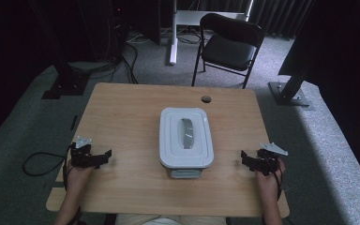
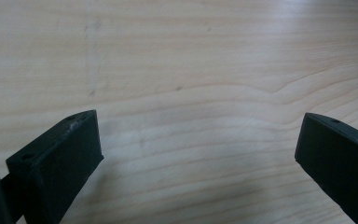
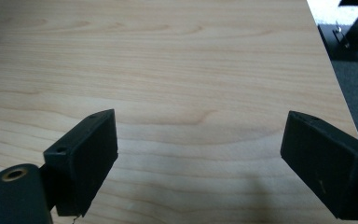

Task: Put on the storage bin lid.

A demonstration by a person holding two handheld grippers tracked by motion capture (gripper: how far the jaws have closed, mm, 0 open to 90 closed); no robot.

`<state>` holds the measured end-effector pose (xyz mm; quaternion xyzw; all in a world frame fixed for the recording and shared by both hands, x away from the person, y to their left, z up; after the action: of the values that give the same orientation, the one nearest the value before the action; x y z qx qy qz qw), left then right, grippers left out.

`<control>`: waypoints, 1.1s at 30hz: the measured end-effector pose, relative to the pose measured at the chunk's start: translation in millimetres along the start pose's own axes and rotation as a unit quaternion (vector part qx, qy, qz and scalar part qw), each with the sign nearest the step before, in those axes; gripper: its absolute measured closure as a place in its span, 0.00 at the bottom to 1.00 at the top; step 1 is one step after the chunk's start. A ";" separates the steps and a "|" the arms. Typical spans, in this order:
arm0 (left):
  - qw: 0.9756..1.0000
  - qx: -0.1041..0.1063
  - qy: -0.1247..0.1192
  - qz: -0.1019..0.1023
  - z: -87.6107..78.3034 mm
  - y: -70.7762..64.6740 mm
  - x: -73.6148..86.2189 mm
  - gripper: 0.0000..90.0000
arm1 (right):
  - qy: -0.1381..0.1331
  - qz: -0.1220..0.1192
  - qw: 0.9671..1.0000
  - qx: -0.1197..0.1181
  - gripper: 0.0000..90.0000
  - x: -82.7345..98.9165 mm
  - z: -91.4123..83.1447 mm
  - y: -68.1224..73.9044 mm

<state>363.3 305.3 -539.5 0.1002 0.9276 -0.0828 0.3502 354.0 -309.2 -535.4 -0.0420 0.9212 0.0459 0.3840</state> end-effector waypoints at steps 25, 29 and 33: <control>0.998 -0.043 0.050 0.023 3.5 3.5 4.6 0.01 | 0.056 -0.030 0.998 0.001 0.12 8.0 10.4 1.5; 0.998 -0.043 0.049 0.022 3.6 3.5 4.6 0.01 | 0.057 -0.031 0.998 0.000 0.12 7.9 10.5 1.5; 0.998 -0.043 0.050 0.022 3.6 3.5 4.7 0.01 | 0.057 -0.032 0.998 -0.001 0.12 7.5 10.9 1.2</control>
<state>363.0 308.4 -545.6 0.1099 0.9441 -0.0300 0.3095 356.3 -307.1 -548.3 -0.0741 0.9397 0.0317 0.3324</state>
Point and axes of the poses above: each handheld gripper's, and its own axes: z roughly forward along the jaws, x roughly out of its underside, y roughly to its left, the point moved 3 cm from there along z, roughly forward along the jaws, and after that the axes turned 7 degrees about y, right-handed, at the moved point
